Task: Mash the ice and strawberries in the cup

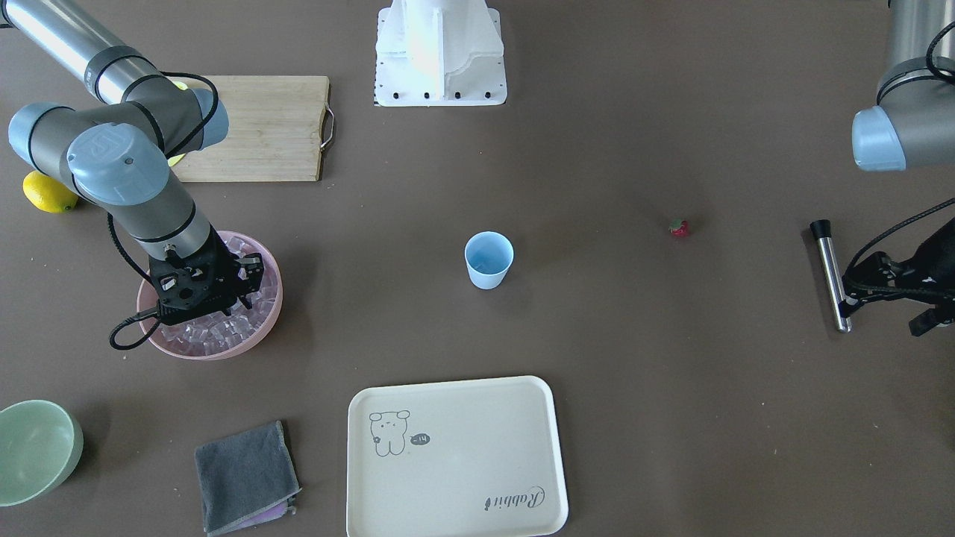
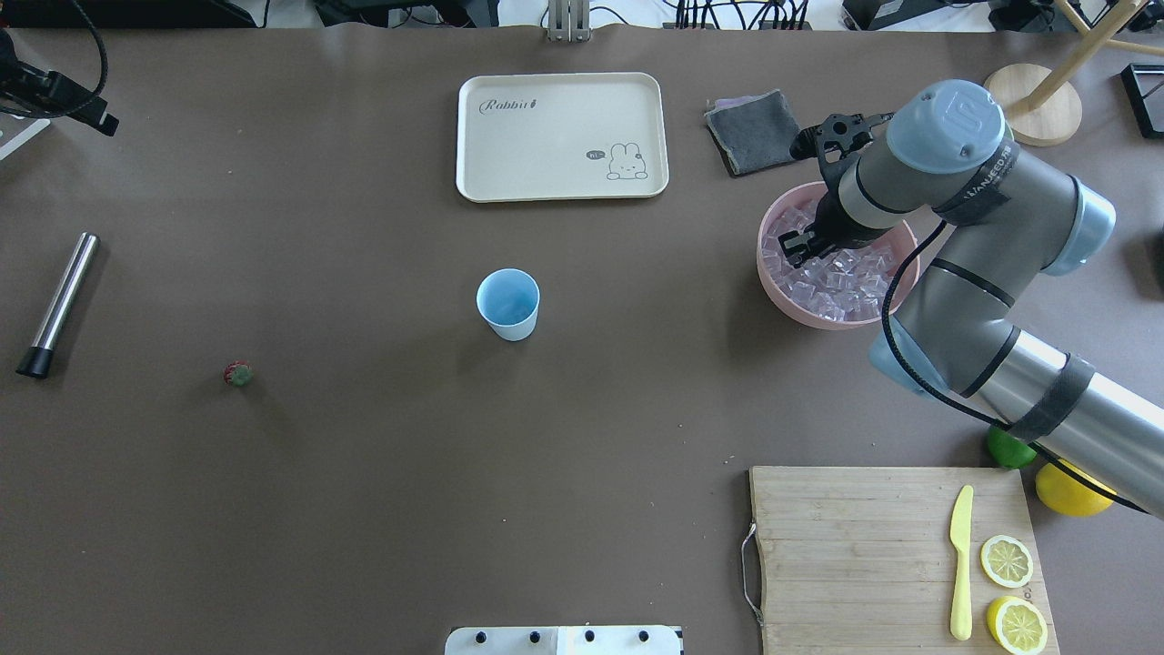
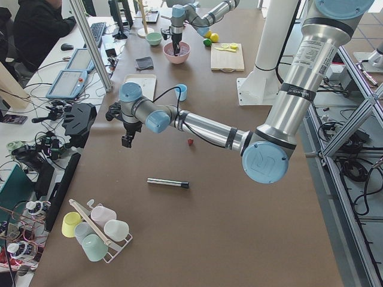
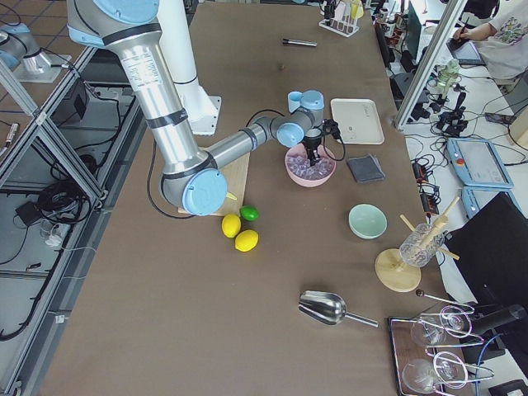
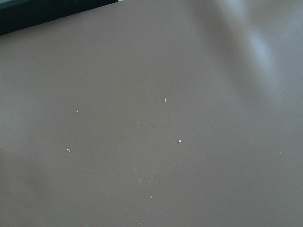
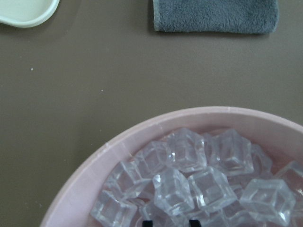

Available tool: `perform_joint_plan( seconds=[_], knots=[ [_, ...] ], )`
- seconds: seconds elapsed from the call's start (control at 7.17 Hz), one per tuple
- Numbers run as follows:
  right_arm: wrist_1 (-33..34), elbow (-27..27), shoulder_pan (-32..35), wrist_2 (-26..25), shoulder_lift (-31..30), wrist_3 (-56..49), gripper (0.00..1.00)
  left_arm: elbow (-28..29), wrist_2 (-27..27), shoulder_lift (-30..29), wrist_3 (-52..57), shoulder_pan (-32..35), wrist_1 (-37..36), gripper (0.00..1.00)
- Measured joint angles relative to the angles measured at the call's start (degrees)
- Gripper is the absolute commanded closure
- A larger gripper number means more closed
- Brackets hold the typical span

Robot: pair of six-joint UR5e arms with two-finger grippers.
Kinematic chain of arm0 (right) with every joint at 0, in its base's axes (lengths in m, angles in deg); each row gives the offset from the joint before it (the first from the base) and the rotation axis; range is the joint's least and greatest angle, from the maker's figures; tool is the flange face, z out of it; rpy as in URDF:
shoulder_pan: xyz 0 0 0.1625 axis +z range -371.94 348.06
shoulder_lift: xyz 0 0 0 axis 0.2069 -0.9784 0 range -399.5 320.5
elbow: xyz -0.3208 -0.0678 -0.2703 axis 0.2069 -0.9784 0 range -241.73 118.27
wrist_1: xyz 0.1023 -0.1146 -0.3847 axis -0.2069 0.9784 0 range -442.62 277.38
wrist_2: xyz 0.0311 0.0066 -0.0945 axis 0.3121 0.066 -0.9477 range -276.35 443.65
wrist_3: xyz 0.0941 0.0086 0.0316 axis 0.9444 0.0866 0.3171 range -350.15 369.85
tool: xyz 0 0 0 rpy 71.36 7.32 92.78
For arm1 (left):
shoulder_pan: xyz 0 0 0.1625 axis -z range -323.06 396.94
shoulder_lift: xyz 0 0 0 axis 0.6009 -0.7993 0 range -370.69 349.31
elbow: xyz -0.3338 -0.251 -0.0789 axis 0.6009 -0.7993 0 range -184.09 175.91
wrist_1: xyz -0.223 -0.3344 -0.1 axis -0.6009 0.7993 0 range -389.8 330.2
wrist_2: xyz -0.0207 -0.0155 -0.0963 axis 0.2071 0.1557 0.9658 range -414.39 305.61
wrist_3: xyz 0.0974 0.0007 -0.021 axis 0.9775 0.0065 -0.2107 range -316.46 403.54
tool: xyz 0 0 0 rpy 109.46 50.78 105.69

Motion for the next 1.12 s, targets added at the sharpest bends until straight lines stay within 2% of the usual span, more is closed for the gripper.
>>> perform_joint_plan(
  seconds=[0.28,0.42,0.98,1.12],
  knots=[
    [0.0,0.11,0.01,-0.03,-0.15,0.34,0.9,-0.21,0.0,0.02,-0.02,-0.06,0.0,0.03],
    [0.01,0.21,0.04,-0.03,-0.22,0.37,1.0,-0.38,0.0,0.04,-0.06,-0.08,0.0,0.03],
    [1.07,1.16,1.02,1.22,0.78,0.27,1.0,-0.23,0.0,0.04,-0.09,-0.14,0.06,0.02],
    [5.79,1.33,1.3,1.63,4.05,0.33,1.0,-0.09,0.0,0.0,-0.09,-0.22,0.08,0.02]
  ],
)
